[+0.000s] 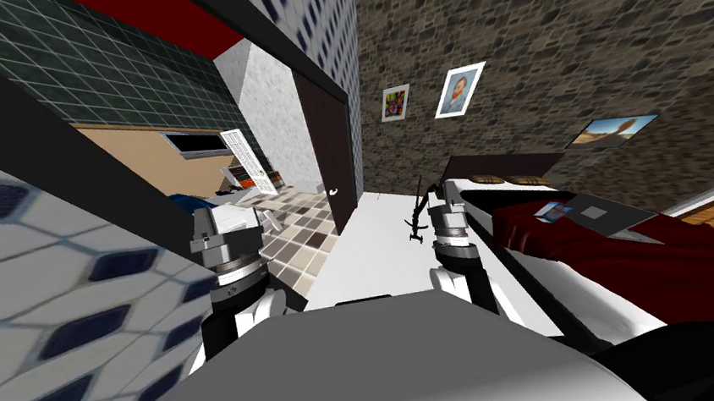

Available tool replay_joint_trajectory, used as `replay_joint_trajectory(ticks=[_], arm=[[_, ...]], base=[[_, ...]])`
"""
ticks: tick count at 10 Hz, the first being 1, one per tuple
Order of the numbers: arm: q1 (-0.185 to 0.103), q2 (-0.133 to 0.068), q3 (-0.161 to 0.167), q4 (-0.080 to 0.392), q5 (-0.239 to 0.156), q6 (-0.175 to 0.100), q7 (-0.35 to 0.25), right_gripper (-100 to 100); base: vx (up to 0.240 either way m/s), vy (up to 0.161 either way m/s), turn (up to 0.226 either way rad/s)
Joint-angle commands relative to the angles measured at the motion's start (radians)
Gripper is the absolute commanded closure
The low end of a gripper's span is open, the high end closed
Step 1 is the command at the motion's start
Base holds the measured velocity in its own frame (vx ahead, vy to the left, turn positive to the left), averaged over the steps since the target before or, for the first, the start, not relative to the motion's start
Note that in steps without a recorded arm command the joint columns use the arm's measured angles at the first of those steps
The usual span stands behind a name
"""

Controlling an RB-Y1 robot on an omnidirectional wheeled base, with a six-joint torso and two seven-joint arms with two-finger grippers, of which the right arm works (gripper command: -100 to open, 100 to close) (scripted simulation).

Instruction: Push the door open

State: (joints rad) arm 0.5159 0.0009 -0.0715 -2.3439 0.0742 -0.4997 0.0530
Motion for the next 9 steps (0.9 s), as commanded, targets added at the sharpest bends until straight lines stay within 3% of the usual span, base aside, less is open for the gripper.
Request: replay_joint_trajectory(ticks=[1, 9], arm=[[-0.012, -0.012, 0.022, 0.028, -0.002, -0.005, -0.004, -100], [-0.073, -0.054, 0.134, 0.169, -0.011, -0.032, -0.025, -100]], base=[[0.098, 0.01, 0.009], [0.181, -0.004, 0.009]])
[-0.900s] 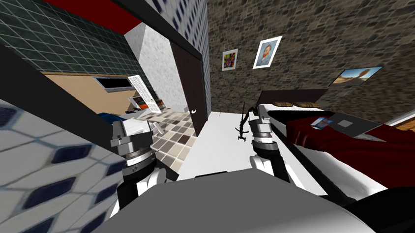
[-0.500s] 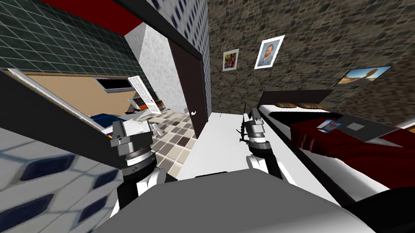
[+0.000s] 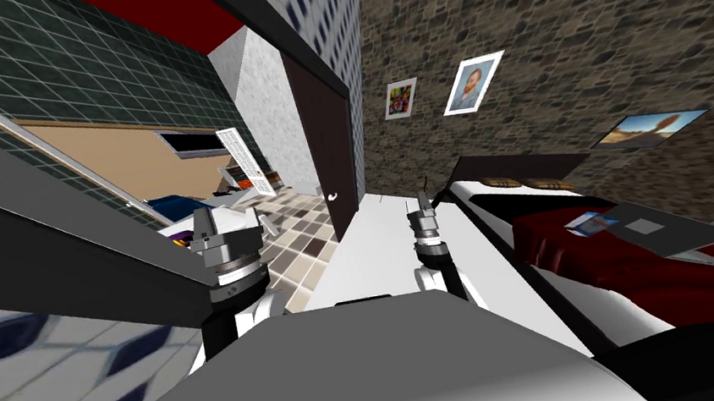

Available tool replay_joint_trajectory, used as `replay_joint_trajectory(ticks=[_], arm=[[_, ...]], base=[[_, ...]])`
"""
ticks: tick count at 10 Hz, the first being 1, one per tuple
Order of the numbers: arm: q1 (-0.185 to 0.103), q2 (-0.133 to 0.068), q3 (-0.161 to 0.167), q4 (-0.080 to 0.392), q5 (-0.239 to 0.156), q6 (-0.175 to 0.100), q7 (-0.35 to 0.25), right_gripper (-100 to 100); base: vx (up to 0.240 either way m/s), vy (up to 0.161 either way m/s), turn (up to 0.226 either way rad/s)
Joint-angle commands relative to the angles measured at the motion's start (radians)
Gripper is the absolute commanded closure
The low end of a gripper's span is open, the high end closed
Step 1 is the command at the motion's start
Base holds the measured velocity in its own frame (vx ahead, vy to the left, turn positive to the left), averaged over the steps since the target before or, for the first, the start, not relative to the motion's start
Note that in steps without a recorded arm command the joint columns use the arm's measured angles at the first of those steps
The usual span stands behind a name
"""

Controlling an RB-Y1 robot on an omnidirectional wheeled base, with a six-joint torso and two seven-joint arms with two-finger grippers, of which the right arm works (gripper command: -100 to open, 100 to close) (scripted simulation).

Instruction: Push the door open

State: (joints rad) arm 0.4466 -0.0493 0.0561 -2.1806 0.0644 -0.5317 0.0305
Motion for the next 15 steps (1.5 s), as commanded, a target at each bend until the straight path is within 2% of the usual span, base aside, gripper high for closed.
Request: replay_joint_trajectory(ticks=[1, 3, 6, 9, 15], arm=[[-0.014, -0.009, 0.026, 0.031, -0.003, -0.005, -0.006, -100], [-0.036, -0.021, 0.066, 0.082, -0.006, -0.015, -0.014, -100], [-0.055, -0.029, 0.1, 0.125, -0.009, -0.023, -0.02, -100], [-0.087, -0.042, 0.159, 0.199, -0.014, -0.037, -0.031, -100], [-0.128, -0.056, 0.235, 0.295, -0.02, -0.055, -0.045, -100]], base=[[0.145, -0.033, 0.01], [0.173, -0.031, 0.015], [0.131, -0.002, 0.008], [0.142, -0.003, 0.011], [0.106, -0.012, 0.009]])
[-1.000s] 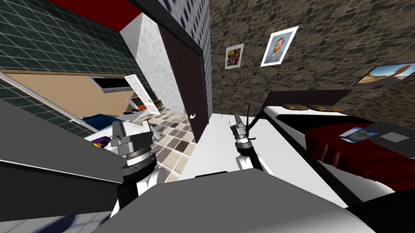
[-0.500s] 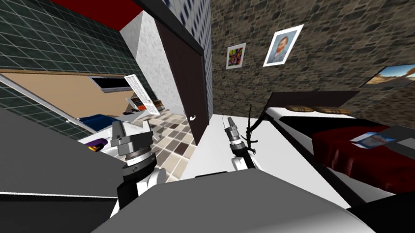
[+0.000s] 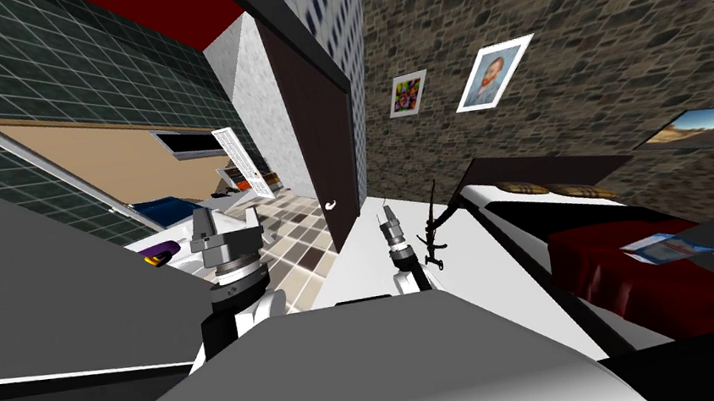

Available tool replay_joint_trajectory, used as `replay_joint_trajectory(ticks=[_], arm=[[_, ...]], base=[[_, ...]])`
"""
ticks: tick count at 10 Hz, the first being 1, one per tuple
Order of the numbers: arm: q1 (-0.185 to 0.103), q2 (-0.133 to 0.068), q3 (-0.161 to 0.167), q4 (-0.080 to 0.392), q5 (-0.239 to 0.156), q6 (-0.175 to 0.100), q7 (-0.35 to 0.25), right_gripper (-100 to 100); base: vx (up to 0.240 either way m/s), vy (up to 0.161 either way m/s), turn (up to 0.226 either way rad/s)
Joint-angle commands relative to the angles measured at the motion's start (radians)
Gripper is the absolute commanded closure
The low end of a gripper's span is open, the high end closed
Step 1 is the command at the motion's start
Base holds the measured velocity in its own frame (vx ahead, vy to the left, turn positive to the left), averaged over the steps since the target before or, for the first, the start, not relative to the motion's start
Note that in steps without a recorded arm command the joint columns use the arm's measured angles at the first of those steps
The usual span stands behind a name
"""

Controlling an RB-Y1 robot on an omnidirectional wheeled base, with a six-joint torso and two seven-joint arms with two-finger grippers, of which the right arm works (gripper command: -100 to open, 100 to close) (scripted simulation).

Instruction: Push the door open

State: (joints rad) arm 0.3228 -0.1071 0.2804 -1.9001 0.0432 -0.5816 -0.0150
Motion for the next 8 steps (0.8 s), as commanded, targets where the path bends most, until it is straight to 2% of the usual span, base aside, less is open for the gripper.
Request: replay_joint_trajectory(ticks=[1, 2, 5, 6, 8], arm=[[-0.011, -0.001, 0.024, 0.031, 0.0, -0.009, -0.002, -100], [-0.026, -0.005, 0.051, 0.065, -0.003, -0.015, -0.007, -100], [-0.048, -0.012, 0.091, 0.116, -0.006, -0.025, -0.015, -100], [-0.062, -0.016, 0.118, 0.15, -0.008, -0.031, -0.02, -100], [-0.078, -0.02, 0.146, 0.185, -0.011, -0.038, -0.025, -100]], base=[[0.089, 0.006, 0.006], [0.154, -0.008, 0.015], [0.118, -0.018, 0.01], [0.118, -0.01, 0.014], [0.139, -0.007, 0.011]])
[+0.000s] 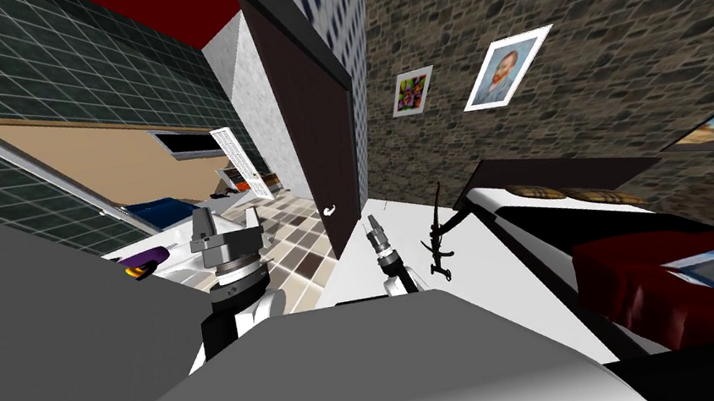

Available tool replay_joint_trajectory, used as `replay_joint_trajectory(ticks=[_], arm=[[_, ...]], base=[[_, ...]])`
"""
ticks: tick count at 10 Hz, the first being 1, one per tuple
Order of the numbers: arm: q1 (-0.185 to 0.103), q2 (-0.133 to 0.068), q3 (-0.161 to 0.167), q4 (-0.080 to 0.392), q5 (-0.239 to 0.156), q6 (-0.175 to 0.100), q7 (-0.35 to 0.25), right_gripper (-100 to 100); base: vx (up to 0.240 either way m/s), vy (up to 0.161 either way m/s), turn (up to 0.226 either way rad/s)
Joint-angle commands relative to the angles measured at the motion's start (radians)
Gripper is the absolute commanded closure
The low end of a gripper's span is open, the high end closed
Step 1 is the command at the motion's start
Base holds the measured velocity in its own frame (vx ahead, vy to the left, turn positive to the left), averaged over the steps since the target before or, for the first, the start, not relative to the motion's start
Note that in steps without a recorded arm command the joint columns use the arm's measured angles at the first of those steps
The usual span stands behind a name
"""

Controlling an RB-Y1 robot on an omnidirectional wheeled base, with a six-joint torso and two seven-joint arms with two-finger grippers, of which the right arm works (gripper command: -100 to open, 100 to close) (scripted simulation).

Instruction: Push the door open

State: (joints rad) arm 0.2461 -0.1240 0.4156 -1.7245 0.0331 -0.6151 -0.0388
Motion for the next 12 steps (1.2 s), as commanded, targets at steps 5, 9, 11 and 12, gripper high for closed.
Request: replay_joint_trajectory(ticks=[5, 9, 11, 12], arm=[[-0.054, -0.015, 0.107, 0.132, -0.009, -0.028, -0.02, -100], [-0.099, -0.025, 0.19, 0.236, -0.015, -0.048, -0.035, -100], [-0.12, -0.029, 0.23, 0.287, -0.019, -0.058, -0.043, -100], [-0.128, -0.031, 0.244, 0.304, -0.02, -0.061, -0.045, -100]], base=[[0.142, -0.013, 0.012], [0.133, -0.017, 0.012], [0.149, -0.02, 0.015], [0.155, -0.019, 0.012]])
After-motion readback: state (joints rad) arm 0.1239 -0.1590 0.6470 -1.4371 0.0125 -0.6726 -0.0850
